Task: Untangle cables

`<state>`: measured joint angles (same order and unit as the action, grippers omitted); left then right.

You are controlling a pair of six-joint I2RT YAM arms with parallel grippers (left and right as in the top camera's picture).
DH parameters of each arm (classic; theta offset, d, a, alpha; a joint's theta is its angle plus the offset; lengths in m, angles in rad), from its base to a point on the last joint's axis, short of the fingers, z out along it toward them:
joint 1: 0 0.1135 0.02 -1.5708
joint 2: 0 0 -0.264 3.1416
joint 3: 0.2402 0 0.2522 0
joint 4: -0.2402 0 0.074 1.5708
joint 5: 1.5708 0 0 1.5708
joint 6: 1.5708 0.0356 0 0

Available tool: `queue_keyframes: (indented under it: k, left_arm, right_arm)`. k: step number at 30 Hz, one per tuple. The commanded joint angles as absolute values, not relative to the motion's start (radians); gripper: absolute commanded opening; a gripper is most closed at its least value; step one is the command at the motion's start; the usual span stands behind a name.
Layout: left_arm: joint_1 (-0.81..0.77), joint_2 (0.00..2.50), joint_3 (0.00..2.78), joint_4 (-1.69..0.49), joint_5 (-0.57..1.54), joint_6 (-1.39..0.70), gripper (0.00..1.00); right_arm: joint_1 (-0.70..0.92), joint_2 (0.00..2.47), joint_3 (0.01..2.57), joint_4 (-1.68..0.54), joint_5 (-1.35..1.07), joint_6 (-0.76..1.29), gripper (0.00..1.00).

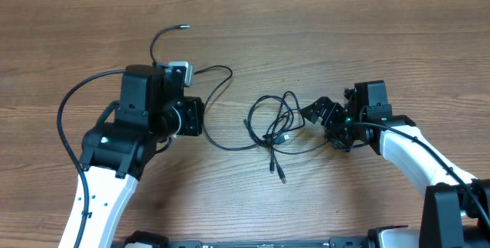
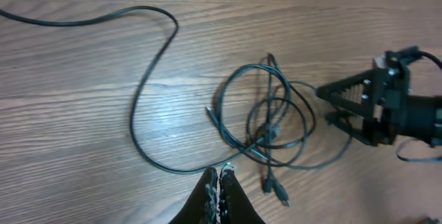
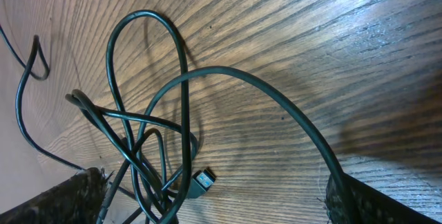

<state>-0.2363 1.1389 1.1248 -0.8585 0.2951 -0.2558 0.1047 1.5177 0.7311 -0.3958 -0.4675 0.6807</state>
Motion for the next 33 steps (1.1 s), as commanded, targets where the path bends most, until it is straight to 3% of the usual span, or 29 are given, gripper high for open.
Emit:
queue_keyframes:
  k: [1,7,17,23,25,27,29,30,31,33]
  left_arm:
    - [-0.243,1.126,1.14,-0.859,0.36,-0.276,0.04]
    - [-0.244,1.126,1.14,-0.867,0.364,-0.307,0.04]
    - [-0.251,1.179,1.14,-0.846,0.362,-0.594,0.04]
    - [-0.332,1.269,1.14,-0.832,0.339,-0.629,0.04]
    - [-0.366,1.312,1.14,-0.816,0.302,-0.64,0.14]
    - [-0.402,1.364,1.14,-0.788,0.269,-0.665,0.39]
    - [-0.426,1.415,1.14,-0.758,0.237,-0.664,0.8]
    - [-0.434,1.438,1.14,-0.757,0.193,-0.662,0.86]
    - [-0.434,1.461,1.14,-0.759,0.123,-0.662,1.0]
    - [-0.424,1.494,1.14,-0.757,0.014,-0.662,1.0]
  right_arm:
    - [0.101,1.502,0.735,-0.392,-0.472,0.688,1.0]
    - [0.101,1.502,0.735,-0.392,-0.472,0.688,1.0]
    - [0.101,1.502,0.735,-0.392,-0.472,0.688,1.0]
    - [0.101,1.502,0.735,-0.392,-0.472,0.688,1.0]
    - [0.101,1.502,0.735,-0.392,-0.472,0.688,1.0]
    - [0.101,1.502,0.735,-0.392,-0.472,0.688,1.0]
    - [0.101,1.502,0.735,-0.392,-0.472,0.688,1.0]
    - [0.101,1.502,0.735,-0.392,-0.472,0.688,1.0]
    - [0.101,1.502,0.735,-0.392,-0.472,0.688,1.0]
    - [0.101,1.502,0.735,-0.392,-0.472,0.688,1.0]
